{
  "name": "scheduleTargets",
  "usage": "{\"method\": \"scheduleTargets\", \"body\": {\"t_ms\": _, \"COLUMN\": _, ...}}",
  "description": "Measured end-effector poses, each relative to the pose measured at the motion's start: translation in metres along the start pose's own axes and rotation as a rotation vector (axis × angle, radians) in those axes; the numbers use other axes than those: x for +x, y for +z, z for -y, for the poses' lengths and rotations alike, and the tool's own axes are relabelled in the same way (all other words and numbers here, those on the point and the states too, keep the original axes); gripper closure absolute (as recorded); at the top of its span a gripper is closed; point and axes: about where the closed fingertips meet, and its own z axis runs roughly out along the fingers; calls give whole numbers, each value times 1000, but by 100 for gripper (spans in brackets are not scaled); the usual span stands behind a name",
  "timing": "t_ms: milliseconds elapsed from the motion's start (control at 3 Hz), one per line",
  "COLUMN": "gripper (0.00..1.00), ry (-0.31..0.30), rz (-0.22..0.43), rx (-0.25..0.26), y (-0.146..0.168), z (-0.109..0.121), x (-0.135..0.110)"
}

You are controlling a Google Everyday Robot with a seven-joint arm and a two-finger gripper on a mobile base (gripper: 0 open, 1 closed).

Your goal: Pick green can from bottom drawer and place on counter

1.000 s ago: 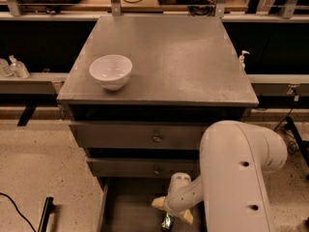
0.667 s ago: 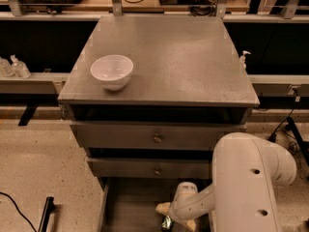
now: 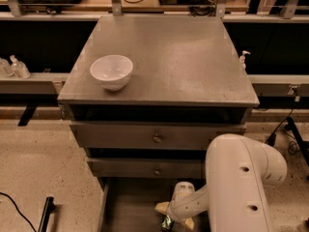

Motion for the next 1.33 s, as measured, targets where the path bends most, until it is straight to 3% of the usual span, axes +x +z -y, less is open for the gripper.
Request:
{"method": "scheduleTargets", "body": {"t_ms": 333, "gripper": 0, "ry": 26, "rz": 5, "rx": 58, "y": 13, "z": -6, "x": 6}}
{"method": "scheduleTargets", "body": {"t_ms": 1000, "gripper": 0, "ry": 45, "rz": 33, "rx": 84, "y": 42, "z": -5, "x": 9}}
{"method": "scheduleTargets", "body": {"t_ms": 1333, "gripper": 18, "ry": 65, "rz": 46, "rx": 70, "y": 55, "z": -7, "x": 11}}
